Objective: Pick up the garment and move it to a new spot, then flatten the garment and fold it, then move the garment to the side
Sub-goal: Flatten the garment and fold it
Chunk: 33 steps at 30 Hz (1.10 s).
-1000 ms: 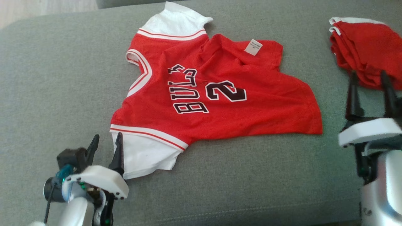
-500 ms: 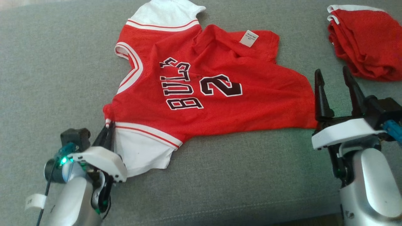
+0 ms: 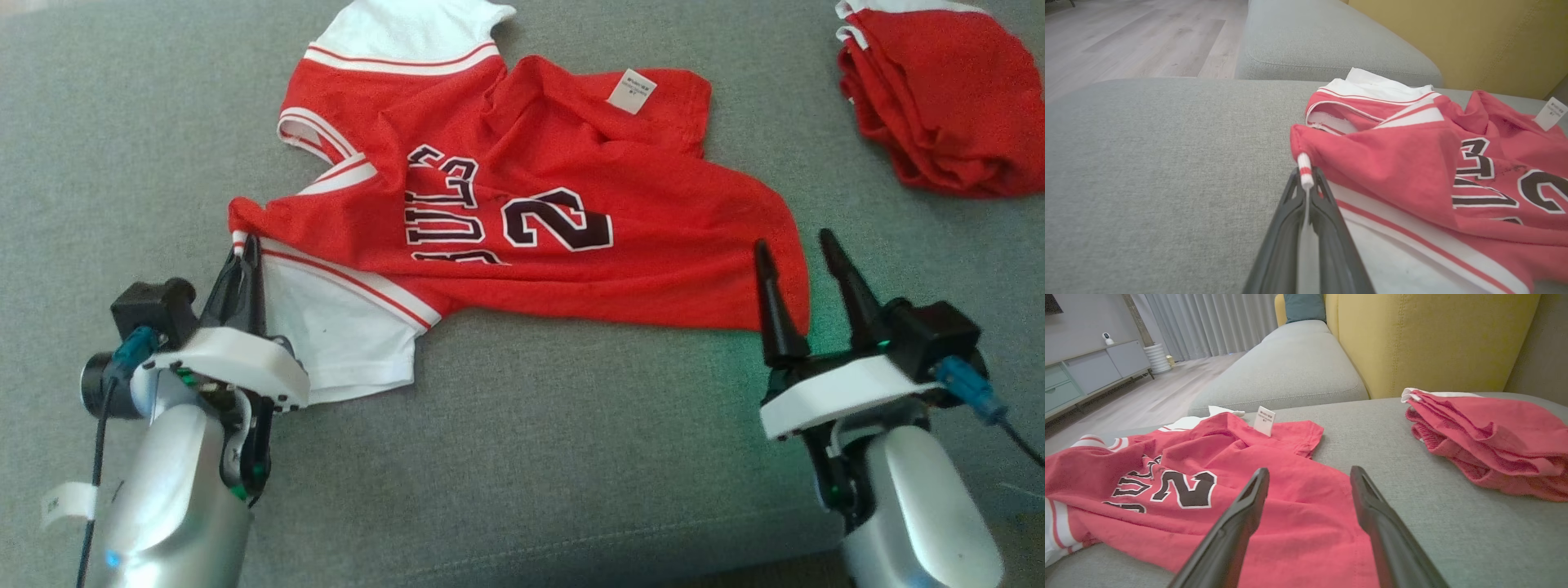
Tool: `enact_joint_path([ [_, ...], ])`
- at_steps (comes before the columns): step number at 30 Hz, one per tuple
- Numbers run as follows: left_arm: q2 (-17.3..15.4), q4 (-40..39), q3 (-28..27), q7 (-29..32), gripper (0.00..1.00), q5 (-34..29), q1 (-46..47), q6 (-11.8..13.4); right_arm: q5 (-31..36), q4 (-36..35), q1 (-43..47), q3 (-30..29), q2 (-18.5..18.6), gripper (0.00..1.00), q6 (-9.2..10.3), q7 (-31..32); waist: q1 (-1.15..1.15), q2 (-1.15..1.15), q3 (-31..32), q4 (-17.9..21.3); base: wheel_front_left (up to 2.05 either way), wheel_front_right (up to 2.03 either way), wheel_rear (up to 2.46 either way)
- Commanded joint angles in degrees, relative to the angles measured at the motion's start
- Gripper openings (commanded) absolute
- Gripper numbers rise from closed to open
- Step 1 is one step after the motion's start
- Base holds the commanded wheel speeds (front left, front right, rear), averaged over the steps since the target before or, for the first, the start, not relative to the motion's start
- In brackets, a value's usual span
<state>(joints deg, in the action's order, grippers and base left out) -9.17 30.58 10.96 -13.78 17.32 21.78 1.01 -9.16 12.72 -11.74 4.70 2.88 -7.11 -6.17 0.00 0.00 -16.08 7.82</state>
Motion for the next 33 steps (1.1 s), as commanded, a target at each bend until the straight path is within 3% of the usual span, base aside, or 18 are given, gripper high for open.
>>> enact_joint_path([
  [1, -1.77, -1.14, -2.27, -0.72, 0.16, -0.15, 1.62, 0.35, -0.48, -1.31, -0.38, 1.91, 0.00, 1.00, -0.37, -0.83, 0.00, 0.00, 0.27, 0.06, 0.00, 0.00, 0.00],
  [2, -1.60, -1.11, -2.44, -0.87, 0.39, -0.14, 1.55, 0.37, -0.80, -0.95, -0.36, 2.56, 0.00, 1.00, -0.37, -1.21, 0.00, 0.00, 0.52, 0.04, 0.00, 0.00, 0.00],
  [4, -1.26, -1.44, -2.84, -1.08, 1.00, -0.14, 1.11, 0.27, -1.47, -0.06, -0.33, 3.70, 0.00, 1.00, -0.37, -1.91, 0.00, 0.00, 1.21, -0.16, 0.00, 0.00, 0.00],
  [12, 2.08, -12.02, -6.57, -1.20, 1.00, -0.52, -7.66, -0.43, -1.19, 2.60, -1.24, 4.53, 0.00, 1.00, -0.37, -5.46, 0.00, 0.00, 7.30, -2.45, 0.00, 0.00, 0.00],
  [17, 4.10, -19.38, -8.38, -1.21, 1.00, -0.82, -15.43, 0.42, 0.30, 4.44, -0.86, 2.78, 0.00, 1.00, -0.37, -6.48, 0.00, 0.00, 11.84, -4.31, 0.00, 0.00, 0.00],
  [25, 5.54, -27.15, -7.76, -1.21, 1.00, -0.99, -26.74, 1.55, -0.35, 6.32, 1.17, 2.32, 0.00, 1.00, -0.37, -7.67, 0.00, 0.00, 16.46, -5.79, 0.00, 0.00, 0.00],
  [33, 5.96, -29.24, -5.45, -1.21, 1.00, -0.89, -30.32, 2.91, -0.86, 6.69, 2.78, 2.54, 0.00, 1.00, -0.37, -8.30, 0.00, 0.00, 17.50, -5.72, 0.00, 0.00, 0.00],
])
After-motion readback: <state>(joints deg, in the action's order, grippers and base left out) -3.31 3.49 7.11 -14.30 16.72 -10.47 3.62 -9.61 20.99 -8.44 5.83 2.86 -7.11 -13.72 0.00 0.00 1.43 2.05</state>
